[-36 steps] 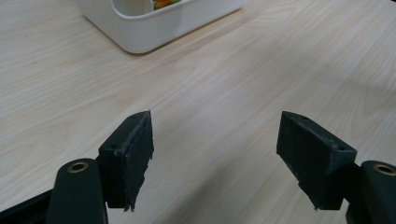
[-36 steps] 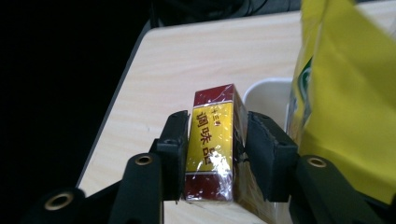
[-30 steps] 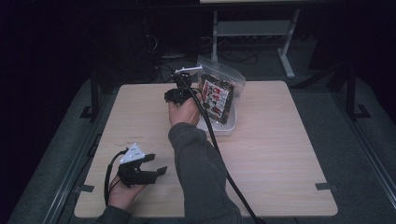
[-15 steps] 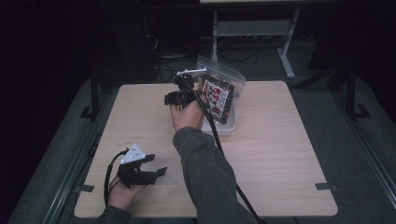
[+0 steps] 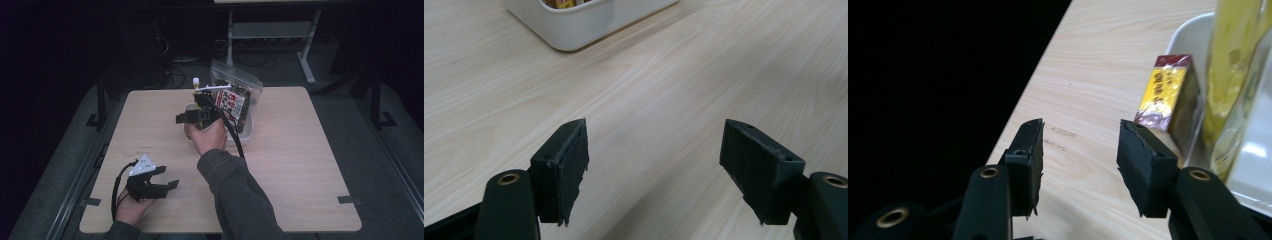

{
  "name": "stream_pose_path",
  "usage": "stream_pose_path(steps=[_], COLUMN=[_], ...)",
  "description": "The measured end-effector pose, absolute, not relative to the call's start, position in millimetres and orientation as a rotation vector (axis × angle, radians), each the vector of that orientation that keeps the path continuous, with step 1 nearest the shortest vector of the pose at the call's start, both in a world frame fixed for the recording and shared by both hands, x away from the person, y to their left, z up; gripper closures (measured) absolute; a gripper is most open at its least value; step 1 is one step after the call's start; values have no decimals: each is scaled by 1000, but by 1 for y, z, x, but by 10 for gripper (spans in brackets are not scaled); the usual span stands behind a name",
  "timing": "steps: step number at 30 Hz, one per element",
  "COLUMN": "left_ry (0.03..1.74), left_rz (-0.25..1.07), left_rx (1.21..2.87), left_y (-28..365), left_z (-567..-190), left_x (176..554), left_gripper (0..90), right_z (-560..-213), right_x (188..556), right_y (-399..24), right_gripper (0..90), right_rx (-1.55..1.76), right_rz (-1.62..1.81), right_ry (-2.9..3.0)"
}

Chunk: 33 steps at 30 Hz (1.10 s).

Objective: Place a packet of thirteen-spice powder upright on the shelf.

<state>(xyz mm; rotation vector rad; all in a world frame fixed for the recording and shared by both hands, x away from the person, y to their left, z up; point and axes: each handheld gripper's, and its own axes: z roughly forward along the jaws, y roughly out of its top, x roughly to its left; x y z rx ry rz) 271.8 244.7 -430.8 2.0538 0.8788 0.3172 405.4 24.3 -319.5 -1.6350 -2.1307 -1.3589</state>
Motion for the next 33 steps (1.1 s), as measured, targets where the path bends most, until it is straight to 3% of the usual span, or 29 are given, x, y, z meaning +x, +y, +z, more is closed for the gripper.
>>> stream_pose_path(steps=[33], left_ry=[877], left_rz=[316], left_rx=[2071], left_y=[245], left_z=[-432], left_x=[272], left_gripper=[270], right_z=[-358], right_x=[371], right_y=[-32], right_gripper=[455], right_rx=[-1496], right_rz=[-1415], right_ry=[-2025])
